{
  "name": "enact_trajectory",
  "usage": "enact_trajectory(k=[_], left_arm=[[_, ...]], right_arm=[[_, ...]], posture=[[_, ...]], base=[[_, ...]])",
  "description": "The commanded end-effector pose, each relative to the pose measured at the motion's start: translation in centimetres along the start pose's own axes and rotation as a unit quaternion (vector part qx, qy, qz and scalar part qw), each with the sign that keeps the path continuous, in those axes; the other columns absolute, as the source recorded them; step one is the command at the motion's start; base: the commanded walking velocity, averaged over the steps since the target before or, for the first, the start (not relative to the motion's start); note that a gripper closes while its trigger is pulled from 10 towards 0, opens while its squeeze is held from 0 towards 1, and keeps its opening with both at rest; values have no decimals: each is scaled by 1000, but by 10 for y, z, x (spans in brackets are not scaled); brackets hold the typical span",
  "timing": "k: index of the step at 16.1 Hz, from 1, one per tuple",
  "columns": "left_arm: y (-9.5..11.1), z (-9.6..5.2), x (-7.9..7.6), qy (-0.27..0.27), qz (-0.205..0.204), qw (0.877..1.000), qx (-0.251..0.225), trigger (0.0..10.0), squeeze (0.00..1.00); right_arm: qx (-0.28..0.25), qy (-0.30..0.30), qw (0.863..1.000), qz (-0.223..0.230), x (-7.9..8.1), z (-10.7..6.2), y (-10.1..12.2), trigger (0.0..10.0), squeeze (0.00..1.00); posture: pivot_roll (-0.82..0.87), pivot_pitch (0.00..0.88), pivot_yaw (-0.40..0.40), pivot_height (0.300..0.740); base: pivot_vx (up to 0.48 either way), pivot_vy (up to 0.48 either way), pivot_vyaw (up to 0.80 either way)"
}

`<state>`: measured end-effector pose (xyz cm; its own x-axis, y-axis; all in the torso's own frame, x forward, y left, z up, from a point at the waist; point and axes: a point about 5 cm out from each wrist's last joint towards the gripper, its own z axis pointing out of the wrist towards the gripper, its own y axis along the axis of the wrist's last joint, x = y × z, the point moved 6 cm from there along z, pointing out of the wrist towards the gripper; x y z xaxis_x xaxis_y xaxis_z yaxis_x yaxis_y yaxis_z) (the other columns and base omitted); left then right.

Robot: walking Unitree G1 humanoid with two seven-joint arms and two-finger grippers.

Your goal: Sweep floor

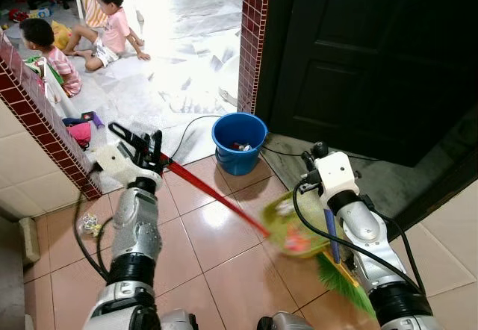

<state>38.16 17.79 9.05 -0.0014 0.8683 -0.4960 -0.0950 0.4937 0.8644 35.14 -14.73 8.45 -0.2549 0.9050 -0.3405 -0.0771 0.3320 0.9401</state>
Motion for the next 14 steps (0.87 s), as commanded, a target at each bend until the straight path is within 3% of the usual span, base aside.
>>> enact_trajectory(k=[1, 3, 5, 9, 11, 14], left_arm=[[20, 5, -12, -21, 31, 999, -36, 10000, 0], [29, 7, -16, -24, 71, 996, -47, 10000, 0], [44, 6, -24, -41, 138, 987, -66, 10000, 0], [91, 8, -20, -11, 209, 969, -134, 10000, 0], [106, 9, -18, 2, 219, 964, -152, 10000, 0], [129, 13, -32, 4, 206, 960, -187, 10000, 0]], right_arm=[[-11, 6, 1000, -2, 4, 4, 5, 10000, 0], [-10, 8, 1000, -1, 7, 4, 4, 10000, 0], [-12, 9, 1000, 0, 9, 6, 5, 10000, 0], [-16, 6, 1000, 9, 13, 8, 7, 10000, 0], [-21, 1, 1000, 14, 12, 11, 10, 10000, 0], [-26, -5, 999, 18, 10, 14, 13, 10000, 0]], posture=[[-81, 0, -9, 740], [-70, 0, -7, 740], [-59, 0, -2, 740], [-39, 0, 6, 740], [-35, 0, 9, 740], [-31, 0, 10, 740]], base=[[0, 0, 0], [0, 0, 0], [0, 0, 0], [0, 0, 0], [0, 0, 0], [0, 0, 0]])
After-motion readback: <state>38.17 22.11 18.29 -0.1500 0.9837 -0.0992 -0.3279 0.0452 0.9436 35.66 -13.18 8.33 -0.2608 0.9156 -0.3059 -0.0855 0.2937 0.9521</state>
